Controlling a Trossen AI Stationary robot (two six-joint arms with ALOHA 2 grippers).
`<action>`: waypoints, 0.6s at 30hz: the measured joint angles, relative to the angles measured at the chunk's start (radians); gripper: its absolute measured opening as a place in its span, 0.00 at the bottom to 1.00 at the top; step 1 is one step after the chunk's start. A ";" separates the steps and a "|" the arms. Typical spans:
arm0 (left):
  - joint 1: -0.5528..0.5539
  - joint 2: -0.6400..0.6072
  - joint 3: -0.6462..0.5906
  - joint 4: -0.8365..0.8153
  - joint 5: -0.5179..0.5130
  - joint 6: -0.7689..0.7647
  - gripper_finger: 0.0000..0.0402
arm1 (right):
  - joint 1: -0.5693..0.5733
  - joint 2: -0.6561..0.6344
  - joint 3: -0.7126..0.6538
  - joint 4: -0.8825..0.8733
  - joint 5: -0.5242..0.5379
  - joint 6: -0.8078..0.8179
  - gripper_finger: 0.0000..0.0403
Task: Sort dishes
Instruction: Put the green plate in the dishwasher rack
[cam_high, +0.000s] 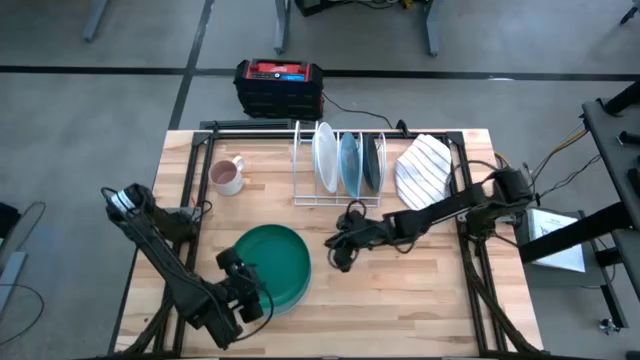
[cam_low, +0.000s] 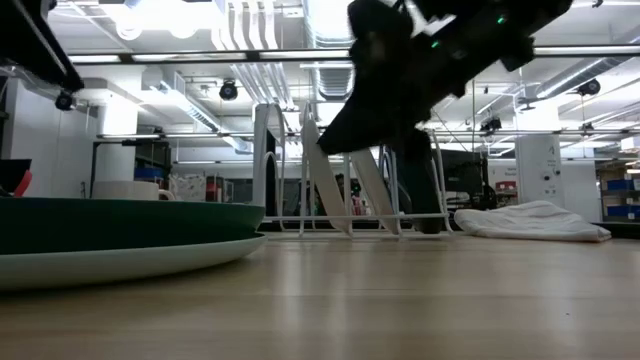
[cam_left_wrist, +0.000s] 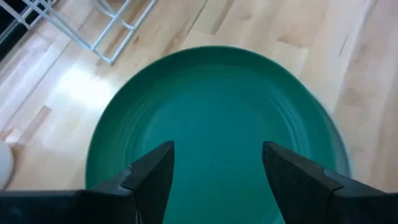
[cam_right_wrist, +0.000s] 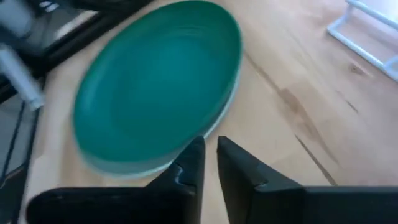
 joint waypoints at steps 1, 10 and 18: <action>-0.002 0.019 0.000 0.002 -0.003 -0.001 0.58 | 0.002 0.025 0.014 0.002 0.012 0.019 0.11; -0.011 0.156 0.000 -0.045 0.074 -0.037 0.58 | 0.003 0.217 0.176 -0.002 0.013 0.094 0.33; -0.050 0.189 0.000 -0.055 0.093 -0.055 0.58 | 0.000 0.345 0.332 -0.001 0.014 0.071 0.49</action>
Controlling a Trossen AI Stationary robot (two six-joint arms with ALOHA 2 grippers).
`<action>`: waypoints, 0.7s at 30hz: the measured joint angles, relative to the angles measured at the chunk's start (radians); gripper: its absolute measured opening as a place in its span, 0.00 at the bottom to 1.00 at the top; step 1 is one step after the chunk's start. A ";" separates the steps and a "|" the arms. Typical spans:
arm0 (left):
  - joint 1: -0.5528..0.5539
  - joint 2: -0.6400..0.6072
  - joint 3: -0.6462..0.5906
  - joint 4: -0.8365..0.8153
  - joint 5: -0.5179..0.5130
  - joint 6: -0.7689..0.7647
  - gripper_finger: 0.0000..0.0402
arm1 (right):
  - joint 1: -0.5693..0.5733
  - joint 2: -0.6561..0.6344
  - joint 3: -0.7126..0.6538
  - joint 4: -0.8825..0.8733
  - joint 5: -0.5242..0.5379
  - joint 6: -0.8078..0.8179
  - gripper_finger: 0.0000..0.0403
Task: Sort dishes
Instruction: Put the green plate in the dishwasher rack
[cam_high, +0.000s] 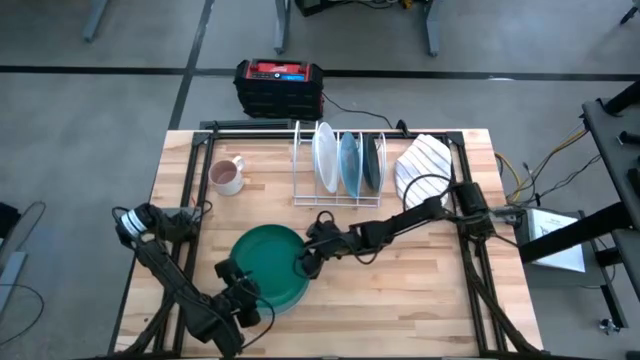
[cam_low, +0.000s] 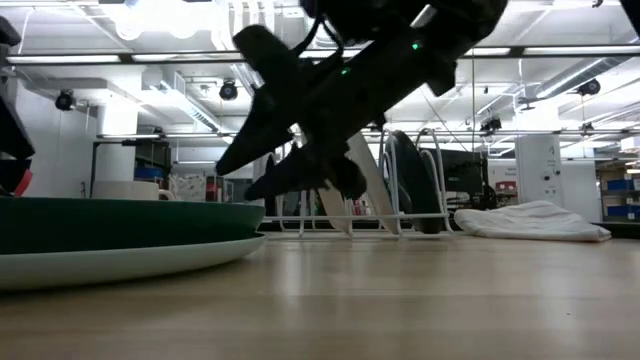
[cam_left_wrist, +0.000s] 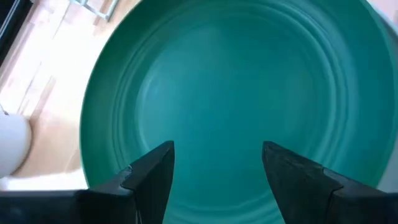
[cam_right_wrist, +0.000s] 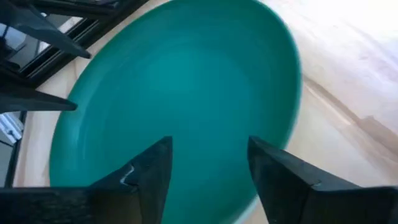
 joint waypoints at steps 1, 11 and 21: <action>-0.006 0.002 0.000 0.000 -0.001 -0.008 0.58 | -0.001 0.013 0.011 -0.002 0.000 0.002 0.51; -0.080 0.017 -0.021 0.006 -0.032 -0.130 0.58 | -0.002 0.041 0.124 -0.214 0.059 0.008 0.63; -0.114 0.036 -0.096 0.069 -0.036 -0.228 0.58 | -0.004 0.022 0.139 -0.391 0.109 0.055 0.62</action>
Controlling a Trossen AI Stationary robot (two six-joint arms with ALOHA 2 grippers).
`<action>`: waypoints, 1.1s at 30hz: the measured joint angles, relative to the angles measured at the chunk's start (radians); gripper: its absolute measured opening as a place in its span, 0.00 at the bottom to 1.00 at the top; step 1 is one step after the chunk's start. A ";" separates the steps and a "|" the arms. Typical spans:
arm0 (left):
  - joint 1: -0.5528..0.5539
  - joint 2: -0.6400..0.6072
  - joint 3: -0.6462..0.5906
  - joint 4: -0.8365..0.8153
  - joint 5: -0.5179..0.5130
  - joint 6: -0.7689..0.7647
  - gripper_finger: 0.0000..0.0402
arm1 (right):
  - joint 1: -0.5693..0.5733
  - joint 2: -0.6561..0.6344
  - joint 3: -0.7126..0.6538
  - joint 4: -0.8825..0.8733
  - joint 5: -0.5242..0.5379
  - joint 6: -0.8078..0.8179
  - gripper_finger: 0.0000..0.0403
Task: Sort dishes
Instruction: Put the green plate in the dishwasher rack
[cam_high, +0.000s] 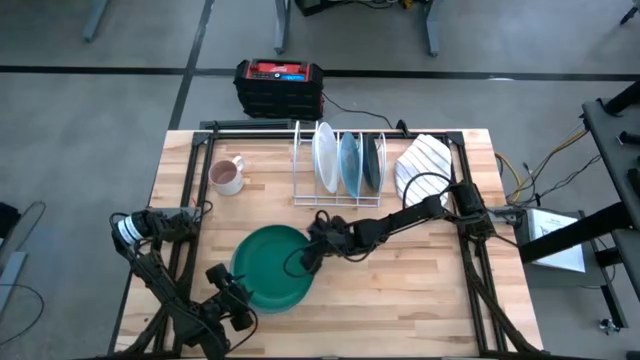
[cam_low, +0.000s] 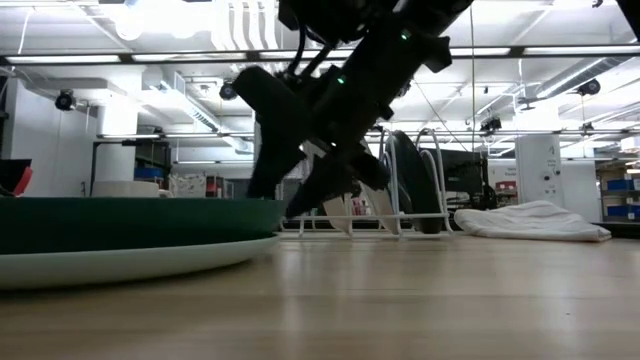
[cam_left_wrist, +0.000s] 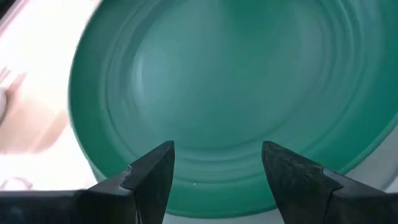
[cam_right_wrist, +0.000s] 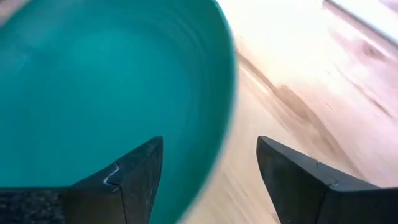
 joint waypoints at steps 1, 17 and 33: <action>0.000 0.002 -0.005 0.009 -0.002 -0.001 0.58 | -0.001 0.000 0.000 -0.020 0.000 0.011 0.62; 0.001 0.002 -0.055 0.068 -0.077 -0.029 0.58 | -0.017 0.012 0.000 -0.025 -0.063 -0.020 0.39; -0.007 -0.006 0.043 -0.017 -0.153 0.008 0.58 | -0.024 -0.043 -0.001 -0.034 -0.014 -0.136 0.01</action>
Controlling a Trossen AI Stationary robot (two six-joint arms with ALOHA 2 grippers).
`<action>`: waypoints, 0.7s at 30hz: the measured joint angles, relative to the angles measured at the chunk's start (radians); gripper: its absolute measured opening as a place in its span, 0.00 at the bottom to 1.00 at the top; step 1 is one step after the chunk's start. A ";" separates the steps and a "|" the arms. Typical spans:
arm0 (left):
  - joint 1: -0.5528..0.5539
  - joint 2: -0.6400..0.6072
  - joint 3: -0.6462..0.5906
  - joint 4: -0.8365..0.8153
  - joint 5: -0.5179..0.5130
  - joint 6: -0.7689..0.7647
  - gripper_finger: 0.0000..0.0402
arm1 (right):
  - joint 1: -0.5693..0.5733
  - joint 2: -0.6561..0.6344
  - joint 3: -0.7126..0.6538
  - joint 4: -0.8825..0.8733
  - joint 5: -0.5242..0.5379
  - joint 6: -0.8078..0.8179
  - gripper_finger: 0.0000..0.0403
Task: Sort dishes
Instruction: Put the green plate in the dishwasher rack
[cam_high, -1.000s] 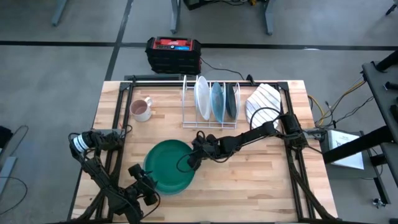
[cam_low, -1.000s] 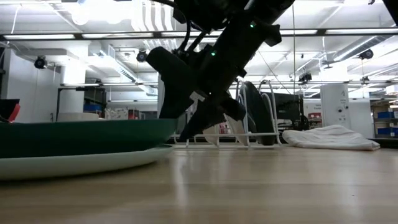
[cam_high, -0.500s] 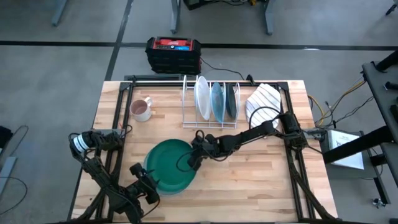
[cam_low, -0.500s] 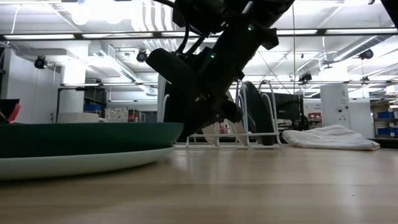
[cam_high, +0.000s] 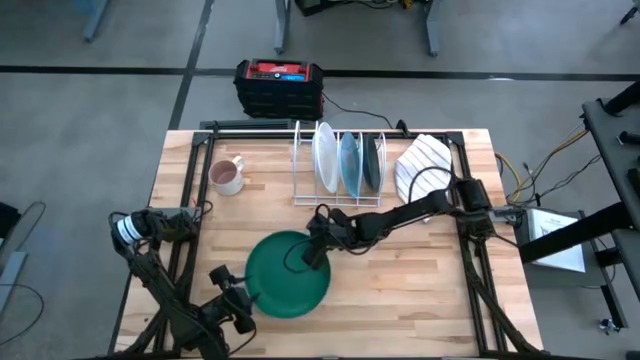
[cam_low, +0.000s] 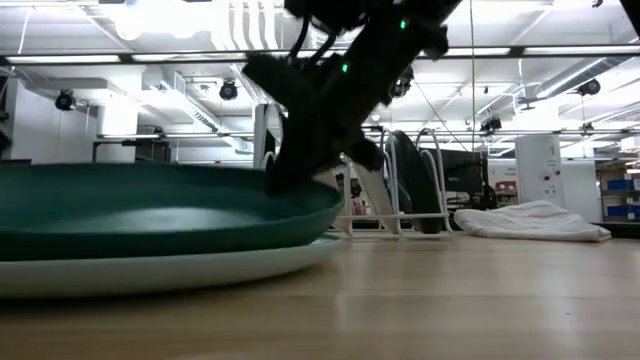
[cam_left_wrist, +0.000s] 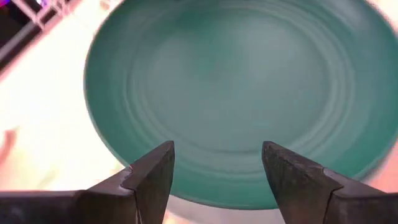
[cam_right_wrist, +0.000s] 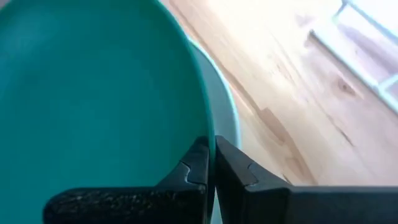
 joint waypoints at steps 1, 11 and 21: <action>-0.003 0.000 0.022 -0.029 -0.007 0.007 0.58 | 0.001 -0.012 0.000 0.000 0.000 -0.010 0.00; -0.060 -0.001 0.179 -0.360 -0.048 -0.075 0.58 | 0.003 -0.146 -0.002 -0.033 0.015 -0.149 0.00; -0.118 -0.032 0.326 -0.462 -0.313 0.074 0.58 | 0.056 -0.402 -0.002 -0.048 0.242 -0.650 0.00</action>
